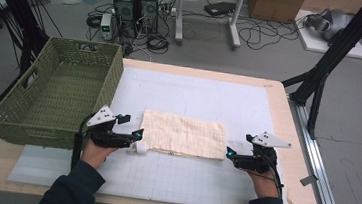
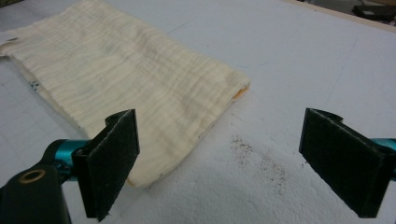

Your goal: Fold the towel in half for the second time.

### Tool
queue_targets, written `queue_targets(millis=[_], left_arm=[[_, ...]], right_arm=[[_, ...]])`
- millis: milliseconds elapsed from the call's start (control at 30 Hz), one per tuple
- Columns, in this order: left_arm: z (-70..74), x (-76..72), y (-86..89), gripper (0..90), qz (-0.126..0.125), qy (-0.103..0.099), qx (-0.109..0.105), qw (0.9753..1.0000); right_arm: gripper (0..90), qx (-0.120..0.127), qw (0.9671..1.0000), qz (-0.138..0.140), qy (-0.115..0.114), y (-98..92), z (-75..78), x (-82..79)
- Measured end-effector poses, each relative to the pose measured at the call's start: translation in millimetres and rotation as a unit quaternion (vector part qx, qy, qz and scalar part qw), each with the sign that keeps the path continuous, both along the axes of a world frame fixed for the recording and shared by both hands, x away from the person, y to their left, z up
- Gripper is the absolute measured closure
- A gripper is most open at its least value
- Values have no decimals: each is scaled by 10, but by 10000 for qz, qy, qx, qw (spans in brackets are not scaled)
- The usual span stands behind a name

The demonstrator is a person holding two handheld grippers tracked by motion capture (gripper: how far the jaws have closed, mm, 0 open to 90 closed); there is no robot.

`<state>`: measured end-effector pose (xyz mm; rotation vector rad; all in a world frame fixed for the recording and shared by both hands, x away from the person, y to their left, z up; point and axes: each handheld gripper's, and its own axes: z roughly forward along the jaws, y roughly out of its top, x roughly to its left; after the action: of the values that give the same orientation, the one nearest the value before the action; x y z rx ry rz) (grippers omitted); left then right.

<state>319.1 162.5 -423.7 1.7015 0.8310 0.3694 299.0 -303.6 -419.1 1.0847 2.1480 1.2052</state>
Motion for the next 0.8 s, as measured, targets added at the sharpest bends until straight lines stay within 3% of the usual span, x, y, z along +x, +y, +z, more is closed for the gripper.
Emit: queue_targets(millis=[100, 200, 400, 500, 633, 800], left_arm=[[44, 46, -9, 247, -1, -6, -10, 10000], [88, 126, -5, 249, 70, 156, -122, 9998], [168, 331, -96, 223, 202, 437, -38, 9988], [180, 391, -164, 215, 130, 487, -226, 9985], [151, 473, -256, 216, 152, 508, -5, 9986], [182, 597, -342, 273, 107, 381, 251, 9989]], right_arm=[[115, 30, 10000, 23, 45, -3, 0, -8], [115, 49, 10000, 35, 78, -9, -10, 0], [115, 37, 10000, 62, 51, 13, -3, 22], [115, 29, 9999, 75, 102, 27, -13, 36], [115, 47, 9999, 90, 106, 18, -13, 40], [115, 69, 9998, 111, 118, 11, -8, 43]])
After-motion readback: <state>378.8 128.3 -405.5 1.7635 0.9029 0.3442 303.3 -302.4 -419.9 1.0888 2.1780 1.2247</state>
